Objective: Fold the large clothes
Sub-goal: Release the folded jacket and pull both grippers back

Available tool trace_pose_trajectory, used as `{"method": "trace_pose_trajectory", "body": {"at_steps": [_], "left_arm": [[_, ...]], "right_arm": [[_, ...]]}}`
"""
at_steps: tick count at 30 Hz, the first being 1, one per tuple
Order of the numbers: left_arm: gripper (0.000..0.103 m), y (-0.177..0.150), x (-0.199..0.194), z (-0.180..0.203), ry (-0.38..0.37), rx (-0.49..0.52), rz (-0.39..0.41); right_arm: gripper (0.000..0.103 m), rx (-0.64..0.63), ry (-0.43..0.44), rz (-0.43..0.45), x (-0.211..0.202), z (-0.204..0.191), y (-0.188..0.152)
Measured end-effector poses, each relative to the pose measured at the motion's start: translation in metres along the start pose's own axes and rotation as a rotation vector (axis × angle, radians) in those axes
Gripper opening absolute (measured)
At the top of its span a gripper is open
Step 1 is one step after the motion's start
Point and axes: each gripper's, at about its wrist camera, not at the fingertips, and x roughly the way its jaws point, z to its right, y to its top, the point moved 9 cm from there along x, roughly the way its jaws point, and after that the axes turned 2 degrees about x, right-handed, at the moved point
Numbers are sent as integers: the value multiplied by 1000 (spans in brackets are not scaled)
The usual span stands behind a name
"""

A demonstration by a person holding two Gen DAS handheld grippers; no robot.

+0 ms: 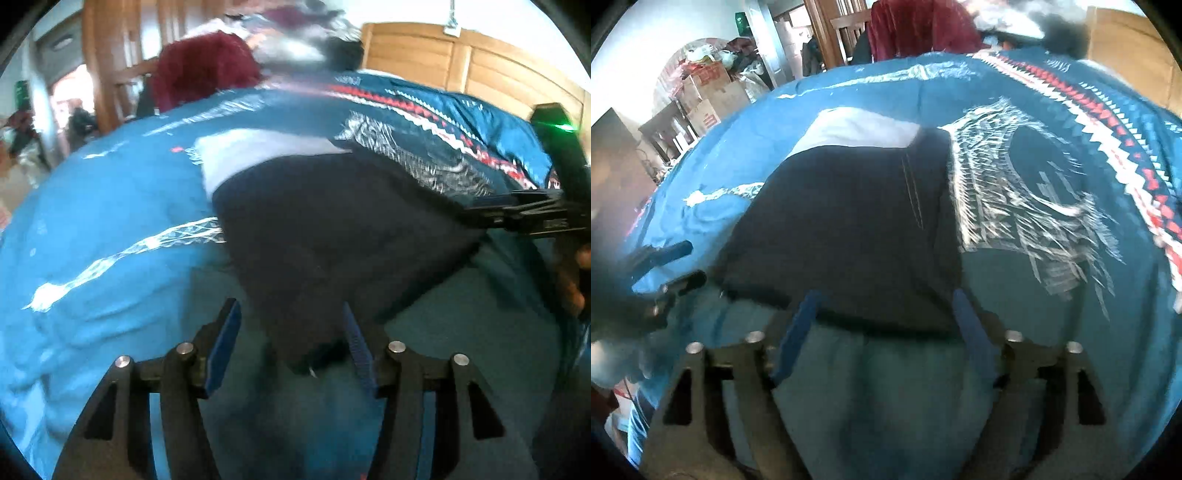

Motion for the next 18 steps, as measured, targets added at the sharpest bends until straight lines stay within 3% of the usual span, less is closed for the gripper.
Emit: {"method": "trace_pose_trajectory", "body": {"at_steps": [4, 8, 11, 13, 14, 18], "left_arm": [[65, -34, -9, -18, 85, -111, -60], [73, -72, 6, -28, 117, -206, -156], [87, -79, 17, -25, 103, -211, -162], [103, -79, 22, -19, 74, -207, -186], [103, -80, 26, -17, 89, -188, -209], [103, -81, 34, -13, 153, -141, -246]], "right_arm": [[83, 44, -49, -55, -8, 12, -47], [83, 86, -85, -64, 9, 30, -61], [87, 131, -89, -112, 29, 36, -69], [99, 82, -107, -108, 35, 32, -71], [103, 50, -109, -109, 39, 27, -72], [103, 15, -156, -82, 40, 24, -74]]}}
